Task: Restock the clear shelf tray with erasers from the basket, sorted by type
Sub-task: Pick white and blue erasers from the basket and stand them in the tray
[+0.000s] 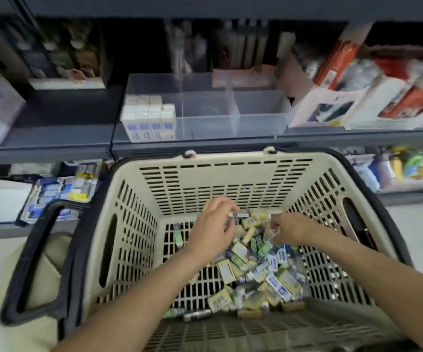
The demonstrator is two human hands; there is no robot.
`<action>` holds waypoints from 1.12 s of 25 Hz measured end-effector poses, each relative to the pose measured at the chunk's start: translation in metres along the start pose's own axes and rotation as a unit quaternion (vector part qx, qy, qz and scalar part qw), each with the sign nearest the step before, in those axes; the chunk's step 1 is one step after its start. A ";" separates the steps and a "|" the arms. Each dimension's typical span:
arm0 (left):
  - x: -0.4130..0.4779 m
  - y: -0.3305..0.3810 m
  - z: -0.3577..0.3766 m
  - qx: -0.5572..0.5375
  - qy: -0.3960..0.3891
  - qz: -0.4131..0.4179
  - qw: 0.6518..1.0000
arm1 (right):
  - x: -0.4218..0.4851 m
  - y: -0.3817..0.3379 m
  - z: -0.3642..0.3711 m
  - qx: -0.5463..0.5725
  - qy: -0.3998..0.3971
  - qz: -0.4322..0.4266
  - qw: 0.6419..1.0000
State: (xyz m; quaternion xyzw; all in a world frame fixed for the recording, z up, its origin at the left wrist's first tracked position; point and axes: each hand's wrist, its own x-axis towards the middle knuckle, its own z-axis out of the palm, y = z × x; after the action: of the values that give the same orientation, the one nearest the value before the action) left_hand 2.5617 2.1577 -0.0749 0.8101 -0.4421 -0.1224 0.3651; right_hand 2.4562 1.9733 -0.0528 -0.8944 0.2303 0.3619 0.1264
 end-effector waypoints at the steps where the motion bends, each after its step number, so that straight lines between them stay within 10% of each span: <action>1: -0.005 -0.005 0.010 0.004 -0.061 -0.016 0.998 | 0.003 0.001 0.010 -0.005 -0.034 0.026 0.999; 6: -0.015 -0.021 0.029 0.026 -0.240 -0.099 0.965 | 0.013 -0.002 0.039 0.056 -0.001 0.065 0.996; 12: -0.020 -0.026 0.033 0.026 -0.270 -0.104 0.957 | 0.013 -0.013 0.047 0.181 0.003 -0.016 0.983; 19: -0.025 -0.032 0.040 0.150 -0.322 -0.090 0.930 | 0.015 -0.024 0.052 0.482 -0.026 -0.052 0.874; 28: -0.014 -0.060 0.005 0.171 -0.240 -0.204 0.934 | 0.025 -0.048 0.072 0.094 0.020 -0.066 0.993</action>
State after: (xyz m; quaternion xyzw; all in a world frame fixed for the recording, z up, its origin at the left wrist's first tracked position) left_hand 2.5887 2.1878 -0.1220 0.8795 -0.3558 -0.3079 0.0714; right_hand 2.4536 2.0347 -0.1185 -0.8989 0.2060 0.3114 0.2292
